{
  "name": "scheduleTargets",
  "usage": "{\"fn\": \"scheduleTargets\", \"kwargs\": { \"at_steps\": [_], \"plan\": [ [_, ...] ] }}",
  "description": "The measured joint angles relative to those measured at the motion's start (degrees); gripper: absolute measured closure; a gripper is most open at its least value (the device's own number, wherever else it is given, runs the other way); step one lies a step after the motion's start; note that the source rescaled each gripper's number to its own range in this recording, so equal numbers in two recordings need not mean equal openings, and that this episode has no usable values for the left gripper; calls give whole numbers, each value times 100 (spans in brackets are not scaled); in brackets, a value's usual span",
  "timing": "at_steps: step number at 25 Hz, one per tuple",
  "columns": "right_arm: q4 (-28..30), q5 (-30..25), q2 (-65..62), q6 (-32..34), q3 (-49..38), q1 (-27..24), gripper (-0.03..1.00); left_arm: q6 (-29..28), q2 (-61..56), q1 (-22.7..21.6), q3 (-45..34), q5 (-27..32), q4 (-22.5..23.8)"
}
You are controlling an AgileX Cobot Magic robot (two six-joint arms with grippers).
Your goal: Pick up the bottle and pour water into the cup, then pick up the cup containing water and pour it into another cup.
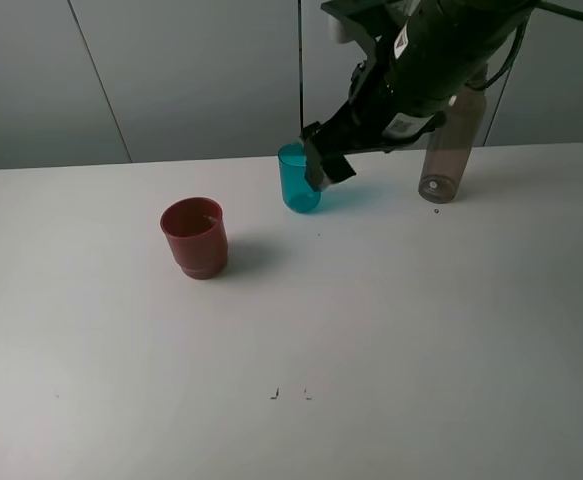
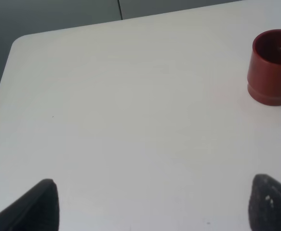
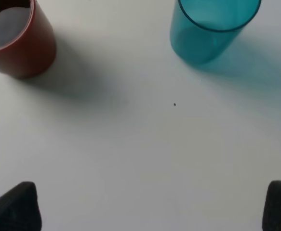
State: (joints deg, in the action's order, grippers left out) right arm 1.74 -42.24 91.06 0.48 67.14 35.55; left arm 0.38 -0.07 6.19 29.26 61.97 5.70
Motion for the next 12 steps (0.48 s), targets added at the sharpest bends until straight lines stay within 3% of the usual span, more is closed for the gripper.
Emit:
{"fn": "scheduleTargets", "kwargs": {
  "at_steps": [7, 12],
  "plan": [
    [-29, -246, -1362, -11, -931, 0, -3, 0, 0, 0, 0, 0, 0],
    [-92, -724, -2478, -11, -1621, -72, -3, 0, 0, 0, 0, 0, 0]
  ]
}}
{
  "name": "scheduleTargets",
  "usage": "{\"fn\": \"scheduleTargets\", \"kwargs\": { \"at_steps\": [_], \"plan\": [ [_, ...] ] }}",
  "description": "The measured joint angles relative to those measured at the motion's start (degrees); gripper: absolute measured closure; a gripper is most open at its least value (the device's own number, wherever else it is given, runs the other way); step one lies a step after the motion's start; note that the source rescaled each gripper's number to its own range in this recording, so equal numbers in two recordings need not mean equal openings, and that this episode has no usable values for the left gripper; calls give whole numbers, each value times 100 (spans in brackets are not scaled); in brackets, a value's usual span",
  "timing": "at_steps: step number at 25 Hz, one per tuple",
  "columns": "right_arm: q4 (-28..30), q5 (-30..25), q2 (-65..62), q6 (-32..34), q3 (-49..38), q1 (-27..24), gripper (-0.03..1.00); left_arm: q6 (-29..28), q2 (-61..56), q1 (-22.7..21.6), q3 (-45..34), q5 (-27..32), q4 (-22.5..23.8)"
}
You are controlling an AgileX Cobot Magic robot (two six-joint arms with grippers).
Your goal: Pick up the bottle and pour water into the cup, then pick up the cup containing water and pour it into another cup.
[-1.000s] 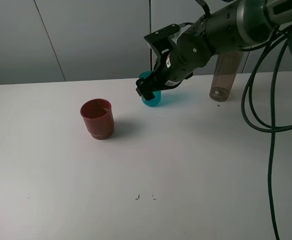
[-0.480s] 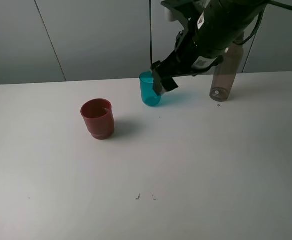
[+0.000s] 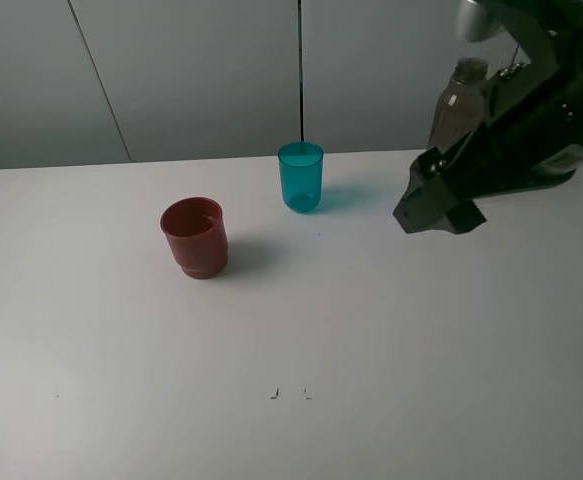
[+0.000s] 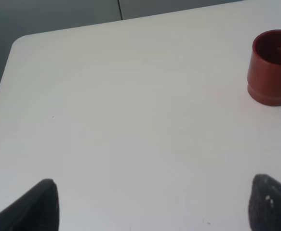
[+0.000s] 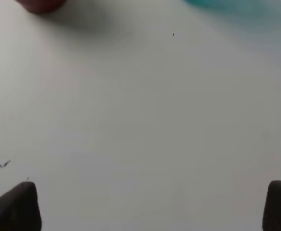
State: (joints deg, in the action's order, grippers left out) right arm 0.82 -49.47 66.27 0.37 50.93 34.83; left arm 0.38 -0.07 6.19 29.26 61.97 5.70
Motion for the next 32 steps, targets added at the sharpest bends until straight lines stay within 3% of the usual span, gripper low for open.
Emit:
{"fn": "scheduleTargets", "kwargs": {
  "at_steps": [11, 20, 32],
  "plan": [
    [-12, -1283, -2947, 0, -979, -31, -3, 0, 0, 0, 0, 0, 0],
    [-12, -1386, -4880, 0, -1668, -31, -3, 0, 0, 0, 0, 0, 0],
    [-38, -1354, -6422, 0, -2160, -31, -3, 0, 0, 0, 0, 0, 0]
  ]
}}
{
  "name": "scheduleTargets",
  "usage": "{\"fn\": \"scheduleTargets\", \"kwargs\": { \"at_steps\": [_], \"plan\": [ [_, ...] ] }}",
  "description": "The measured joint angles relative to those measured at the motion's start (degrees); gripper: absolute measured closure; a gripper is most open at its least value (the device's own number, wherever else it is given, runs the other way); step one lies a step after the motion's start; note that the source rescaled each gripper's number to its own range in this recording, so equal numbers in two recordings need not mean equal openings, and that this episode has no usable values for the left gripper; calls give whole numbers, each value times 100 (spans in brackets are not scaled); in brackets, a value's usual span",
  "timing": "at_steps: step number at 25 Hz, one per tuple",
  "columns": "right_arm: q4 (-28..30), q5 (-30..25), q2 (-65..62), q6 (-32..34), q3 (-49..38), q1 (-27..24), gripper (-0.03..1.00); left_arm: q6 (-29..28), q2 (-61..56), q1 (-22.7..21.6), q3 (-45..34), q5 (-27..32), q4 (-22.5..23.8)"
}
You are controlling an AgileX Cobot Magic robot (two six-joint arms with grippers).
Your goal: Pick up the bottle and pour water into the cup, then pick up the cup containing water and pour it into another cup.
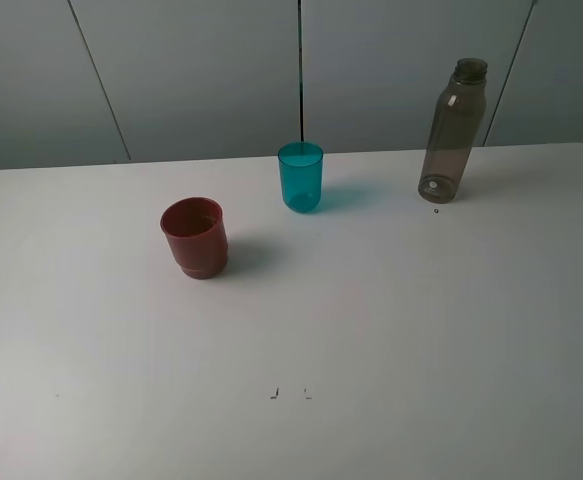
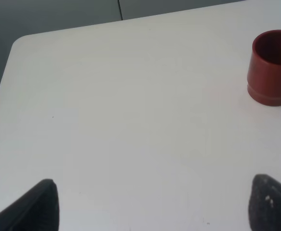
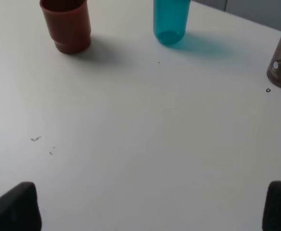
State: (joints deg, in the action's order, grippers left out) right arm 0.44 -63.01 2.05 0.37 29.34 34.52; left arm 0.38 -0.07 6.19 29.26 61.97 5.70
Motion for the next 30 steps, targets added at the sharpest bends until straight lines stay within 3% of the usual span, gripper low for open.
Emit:
{"fn": "scheduleTargets", "kwargs": {
  "at_steps": [8, 11, 20, 30],
  "plan": [
    [0, 15, -195, 0, 0, 0, -3, 0, 0, 0, 0, 0, 0],
    [-10, 15, -195, 0, 0, -215, -3, 0, 0, 0, 0, 0, 0],
    [-10, 15, -205, 0, 0, -2416, -3, 0, 0, 0, 0, 0, 0],
    [-10, 15, -205, 13, 0, -3231, -3, 0, 0, 0, 0, 0, 0]
  ]
}}
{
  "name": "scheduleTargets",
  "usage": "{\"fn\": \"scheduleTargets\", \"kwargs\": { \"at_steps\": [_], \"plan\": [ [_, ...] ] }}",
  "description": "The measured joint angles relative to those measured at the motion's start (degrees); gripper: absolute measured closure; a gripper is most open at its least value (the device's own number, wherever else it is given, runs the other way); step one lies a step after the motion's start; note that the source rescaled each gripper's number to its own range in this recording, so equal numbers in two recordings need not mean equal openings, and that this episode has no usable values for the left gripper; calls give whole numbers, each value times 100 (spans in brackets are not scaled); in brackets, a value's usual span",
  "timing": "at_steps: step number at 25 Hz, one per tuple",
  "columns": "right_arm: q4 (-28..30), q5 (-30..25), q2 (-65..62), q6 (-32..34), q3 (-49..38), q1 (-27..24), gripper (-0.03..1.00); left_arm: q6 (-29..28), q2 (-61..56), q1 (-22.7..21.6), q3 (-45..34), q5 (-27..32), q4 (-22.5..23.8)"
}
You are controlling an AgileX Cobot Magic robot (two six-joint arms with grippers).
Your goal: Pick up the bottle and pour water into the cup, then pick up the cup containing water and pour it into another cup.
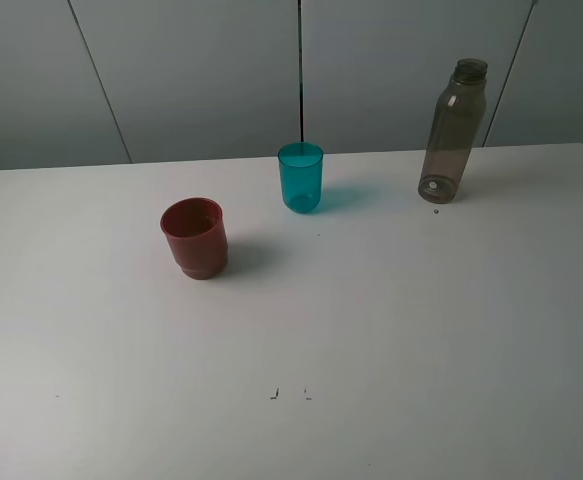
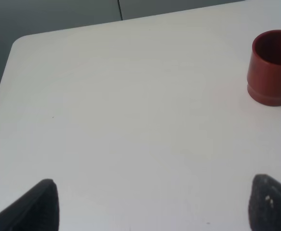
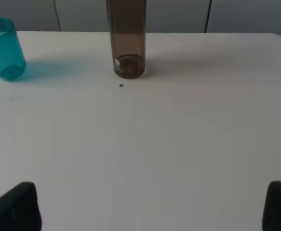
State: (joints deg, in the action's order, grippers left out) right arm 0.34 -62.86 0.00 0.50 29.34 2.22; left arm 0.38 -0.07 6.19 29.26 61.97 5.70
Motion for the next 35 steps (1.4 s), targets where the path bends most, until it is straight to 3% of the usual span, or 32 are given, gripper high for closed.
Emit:
{"fn": "scheduleTargets", "kwargs": {
  "at_steps": [35],
  "plan": [
    [46, 0, 0, 90, 0, 1, -3, -38, 0, 0, 0, 0, 0]
  ]
}}
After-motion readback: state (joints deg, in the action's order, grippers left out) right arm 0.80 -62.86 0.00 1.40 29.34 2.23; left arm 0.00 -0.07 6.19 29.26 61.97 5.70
